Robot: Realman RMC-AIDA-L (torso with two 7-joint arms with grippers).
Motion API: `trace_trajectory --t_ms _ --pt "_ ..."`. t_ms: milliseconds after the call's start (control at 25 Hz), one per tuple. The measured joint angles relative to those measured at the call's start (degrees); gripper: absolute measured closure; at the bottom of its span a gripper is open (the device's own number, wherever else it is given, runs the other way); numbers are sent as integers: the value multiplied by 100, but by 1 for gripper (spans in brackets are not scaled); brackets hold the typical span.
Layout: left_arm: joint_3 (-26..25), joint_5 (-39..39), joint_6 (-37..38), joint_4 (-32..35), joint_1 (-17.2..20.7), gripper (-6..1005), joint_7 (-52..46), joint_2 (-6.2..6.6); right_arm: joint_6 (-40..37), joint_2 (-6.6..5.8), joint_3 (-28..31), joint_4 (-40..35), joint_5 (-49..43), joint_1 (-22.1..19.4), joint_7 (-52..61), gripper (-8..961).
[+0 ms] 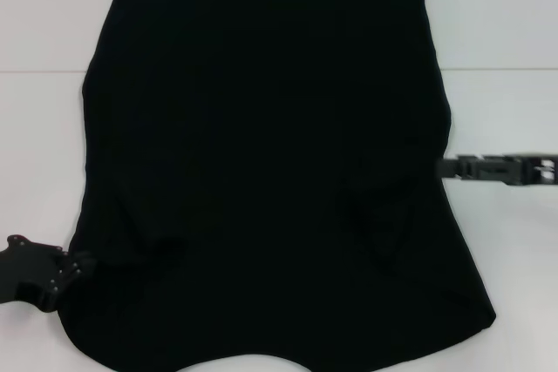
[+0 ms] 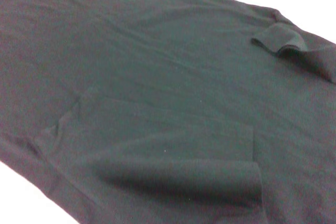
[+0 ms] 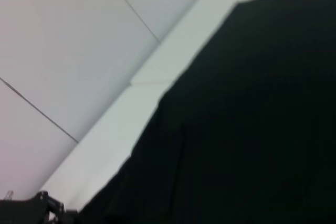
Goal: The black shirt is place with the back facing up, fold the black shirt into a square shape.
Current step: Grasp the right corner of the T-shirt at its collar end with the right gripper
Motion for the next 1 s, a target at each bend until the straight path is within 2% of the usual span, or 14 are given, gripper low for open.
trace_trajectory --t_ms 160,280,520,1000 --pt "-371 -91 22 -290 5 962 290 23 -255 -168 11 2 -136 -206 255 182" --pt "-677 -139 50 -486 5 962 512 55 -349 -208 14 -36 -296 -299 427 187" --pt "-1164 -254 52 -818 -1 962 792 137 -360 -218 14 -14 -878 -244 599 196" --pt "-1347 -296 55 -877 29 963 820 148 -334 -223 13 10 -1524 -155 972 216"
